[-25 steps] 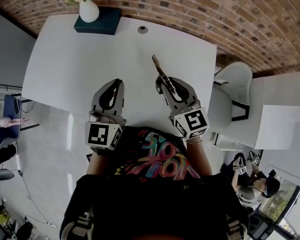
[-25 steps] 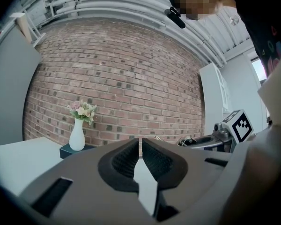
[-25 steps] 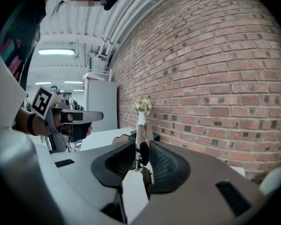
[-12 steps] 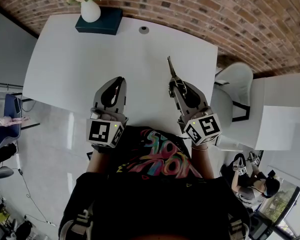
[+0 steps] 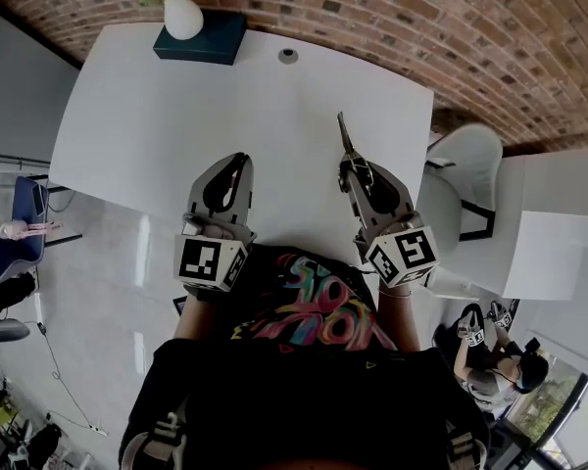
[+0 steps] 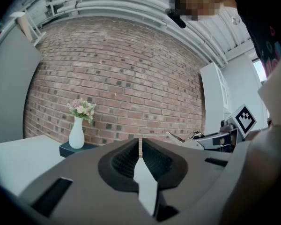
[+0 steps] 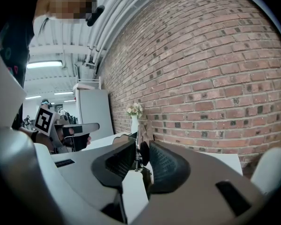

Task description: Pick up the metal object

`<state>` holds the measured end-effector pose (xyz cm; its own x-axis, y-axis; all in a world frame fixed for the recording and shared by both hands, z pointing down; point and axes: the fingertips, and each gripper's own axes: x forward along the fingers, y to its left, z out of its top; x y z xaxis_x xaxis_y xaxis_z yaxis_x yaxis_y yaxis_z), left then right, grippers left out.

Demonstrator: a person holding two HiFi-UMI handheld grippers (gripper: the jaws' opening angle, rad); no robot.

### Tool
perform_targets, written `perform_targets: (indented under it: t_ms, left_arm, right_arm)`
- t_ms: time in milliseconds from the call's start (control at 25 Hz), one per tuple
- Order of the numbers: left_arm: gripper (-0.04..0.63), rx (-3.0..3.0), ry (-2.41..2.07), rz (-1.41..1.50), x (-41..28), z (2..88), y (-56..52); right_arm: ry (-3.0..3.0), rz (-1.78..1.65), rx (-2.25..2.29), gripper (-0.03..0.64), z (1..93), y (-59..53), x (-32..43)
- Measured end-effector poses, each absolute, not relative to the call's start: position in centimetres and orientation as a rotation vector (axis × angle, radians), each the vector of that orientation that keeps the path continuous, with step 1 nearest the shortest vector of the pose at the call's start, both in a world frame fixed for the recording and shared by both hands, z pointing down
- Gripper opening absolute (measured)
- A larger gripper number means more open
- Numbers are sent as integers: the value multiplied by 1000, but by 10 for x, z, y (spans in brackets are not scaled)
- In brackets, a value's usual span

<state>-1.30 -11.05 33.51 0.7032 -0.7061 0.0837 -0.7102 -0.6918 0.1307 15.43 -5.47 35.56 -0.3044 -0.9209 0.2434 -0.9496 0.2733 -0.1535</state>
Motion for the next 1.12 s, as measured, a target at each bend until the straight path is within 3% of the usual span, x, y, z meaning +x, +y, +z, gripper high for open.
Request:
perform_targets:
  t_ms: [1120]
  left_arm:
    - [29, 2740, -1199, 50, -21, 336, -100]
  right_arm:
    - [-2468, 386, 1733, 112, 351, -49, 144]
